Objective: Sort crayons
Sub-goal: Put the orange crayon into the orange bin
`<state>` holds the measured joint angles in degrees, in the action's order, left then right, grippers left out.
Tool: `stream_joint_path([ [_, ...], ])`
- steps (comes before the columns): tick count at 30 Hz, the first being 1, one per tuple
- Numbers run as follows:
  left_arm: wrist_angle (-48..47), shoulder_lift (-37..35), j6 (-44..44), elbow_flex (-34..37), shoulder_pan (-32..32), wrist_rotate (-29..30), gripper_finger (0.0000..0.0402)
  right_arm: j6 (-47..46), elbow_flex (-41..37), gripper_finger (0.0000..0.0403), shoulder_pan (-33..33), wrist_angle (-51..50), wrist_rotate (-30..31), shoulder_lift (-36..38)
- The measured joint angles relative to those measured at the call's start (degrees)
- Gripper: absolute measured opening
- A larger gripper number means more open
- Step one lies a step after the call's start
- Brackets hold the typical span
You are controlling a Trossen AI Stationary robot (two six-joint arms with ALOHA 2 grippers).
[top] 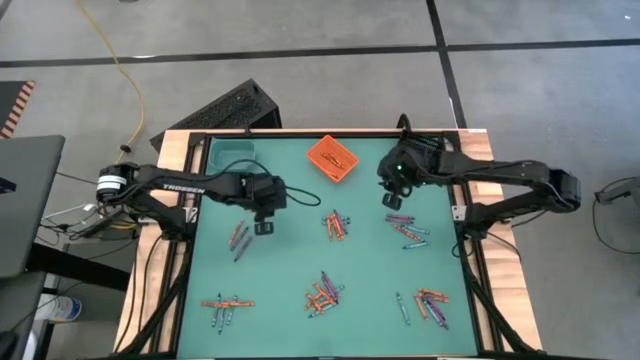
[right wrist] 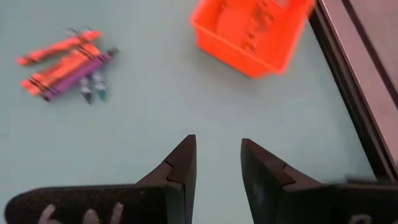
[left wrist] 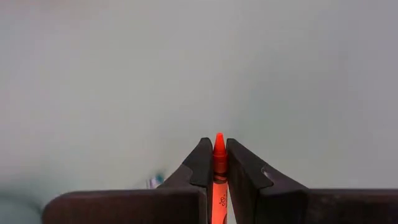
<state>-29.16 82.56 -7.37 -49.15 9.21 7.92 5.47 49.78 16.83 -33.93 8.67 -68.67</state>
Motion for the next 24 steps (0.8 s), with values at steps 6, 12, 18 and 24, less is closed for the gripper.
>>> stream_joint_path([
  [6, 14.14, -0.02, -3.47, -0.67, 0.00, -3.48, 0.0014, 1.01, -5.47, 0.0118, -5.02, 12.11, -2.81, -0.02],
  [12, 31.08, -0.02, -5.71, -0.67, 0.00, -9.60, 0.0013, 1.00, -9.50, 0.0118, -10.12, 25.93, -3.43, -0.04],
  [18, 45.38, -0.04, -7.25, -0.67, -0.22, -17.87, 0.0013, 0.98, -10.69, 0.0118, -14.09, 40.72, -6.02, -0.83],
  [24, 54.20, -0.04, -7.56, -0.68, -0.45, -25.27, 0.0013, 0.97, -10.74, 0.0118, -16.52, 48.66, -6.03, -3.09],
])
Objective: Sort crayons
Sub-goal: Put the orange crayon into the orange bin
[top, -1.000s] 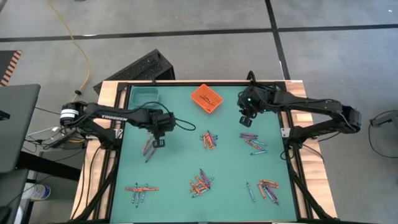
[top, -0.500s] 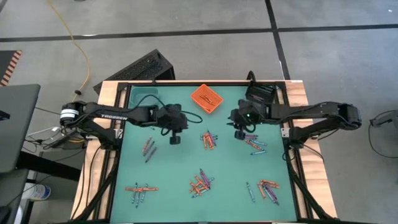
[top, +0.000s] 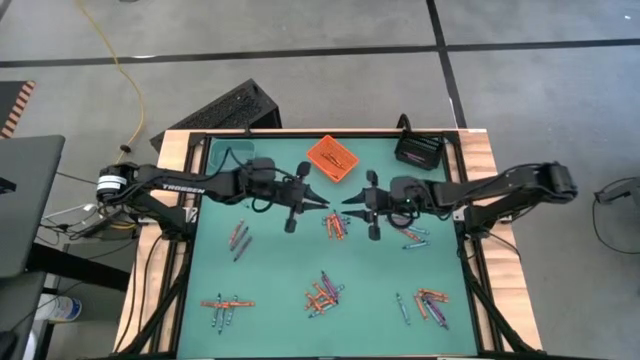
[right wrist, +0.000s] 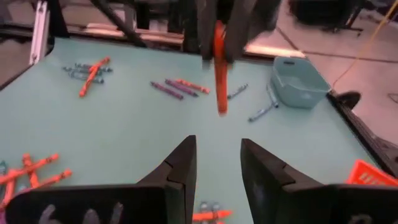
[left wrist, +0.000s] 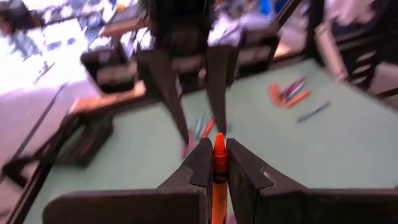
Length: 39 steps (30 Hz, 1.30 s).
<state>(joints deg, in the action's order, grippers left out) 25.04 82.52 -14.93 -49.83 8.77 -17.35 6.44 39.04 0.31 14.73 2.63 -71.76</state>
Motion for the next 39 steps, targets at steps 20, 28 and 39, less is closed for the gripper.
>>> stream_joint_path([
  [20, 4.48, -0.02, -0.43, -0.01, -1.28, -4.88, 0.0013, 3.95, 6.80, 0.0118, -1.51, 19.71, -2.24, -17.50],
  [28, 2.46, -0.02, -1.57, -0.01, -1.26, -5.15, 0.0013, 4.59, 7.50, 0.0106, -1.49, 19.05, 0.55, -17.10],
  [39, 1.65, -0.02, -3.70, 0.01, -0.86, -3.49, 0.0014, 5.40, 7.50, 0.0009, -0.73, 17.76, 0.46, -17.42],
])
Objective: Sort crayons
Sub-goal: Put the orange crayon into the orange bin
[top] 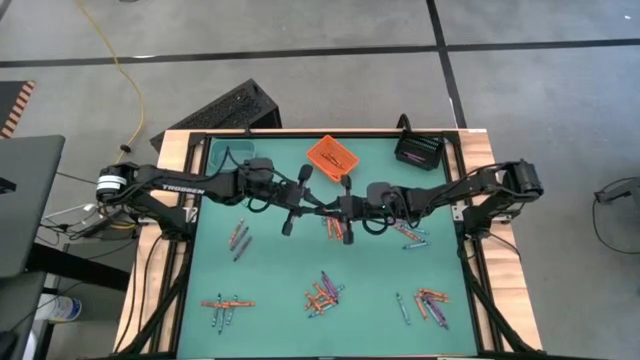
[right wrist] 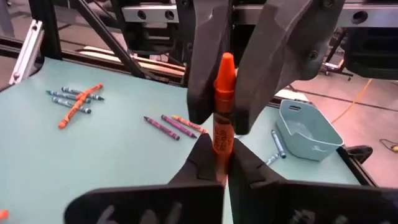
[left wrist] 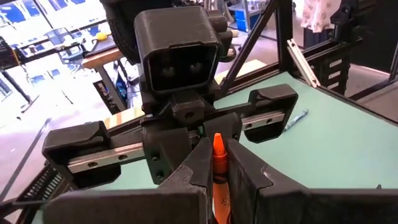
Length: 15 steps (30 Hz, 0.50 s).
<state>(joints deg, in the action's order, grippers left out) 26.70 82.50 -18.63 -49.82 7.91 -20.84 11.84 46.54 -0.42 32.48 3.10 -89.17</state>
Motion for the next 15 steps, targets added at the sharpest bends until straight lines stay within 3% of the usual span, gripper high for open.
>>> stream_joint_path([
  [5, -3.07, -0.04, 1.14, -0.02, 0.56, 5.58, 0.0045, -0.42, -0.02, 0.0005, 1.66, -1.99, 1.98, 0.23],
  [15, -10.07, -0.02, 7.07, 0.00, -0.04, 20.89, 0.0185, -4.62, -0.02, 0.0002, 12.48, -11.00, 3.52, 0.31],
])
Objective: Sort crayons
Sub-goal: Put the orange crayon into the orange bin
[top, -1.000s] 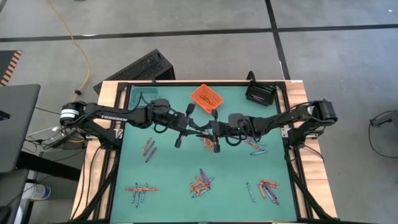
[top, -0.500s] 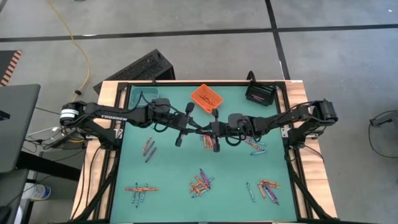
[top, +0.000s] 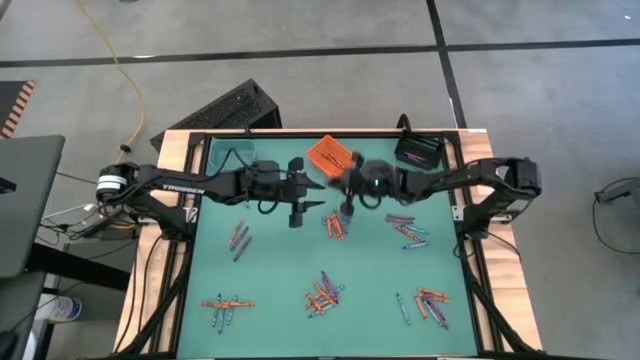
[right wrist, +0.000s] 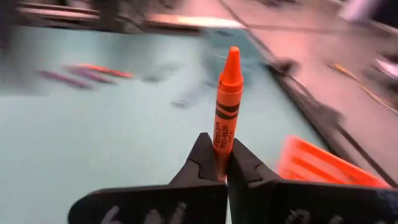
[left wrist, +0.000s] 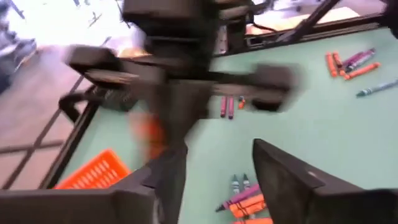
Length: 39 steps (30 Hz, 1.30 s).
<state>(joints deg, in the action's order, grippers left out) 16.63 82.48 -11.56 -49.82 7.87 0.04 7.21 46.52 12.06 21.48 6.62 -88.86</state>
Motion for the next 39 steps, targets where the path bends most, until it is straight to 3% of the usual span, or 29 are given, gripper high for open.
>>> stream_joint_path([
  [7, -8.35, 0.00, 6.22, 0.02, -3.28, 13.67, 0.0214, -1.35, 0.00, 0.0002, 8.48, -2.74, -1.95, 0.04],
  [13, -9.30, 0.00, 10.23, 3.22, -8.92, 10.70, 0.0214, -4.23, 0.05, 0.0003, 14.65, -3.01, -5.13, 0.04],
  [19, -4.95, 0.02, 13.15, 7.27, -16.19, 13.07, 0.0215, -7.25, 2.95, 0.0003, 18.01, -5.89, -7.63, -0.38],
  [26, 5.81, 0.02, 14.67, 11.86, -21.90, 15.31, 0.0215, -6.94, 10.02, 0.0004, 18.16, -13.76, -8.14, -2.76],
  [39, 4.04, 0.04, 15.18, 11.89, -28.38, 17.13, 0.0215, -7.15, 21.71, 0.0005, 18.34, -31.05, -8.05, -13.75],
])
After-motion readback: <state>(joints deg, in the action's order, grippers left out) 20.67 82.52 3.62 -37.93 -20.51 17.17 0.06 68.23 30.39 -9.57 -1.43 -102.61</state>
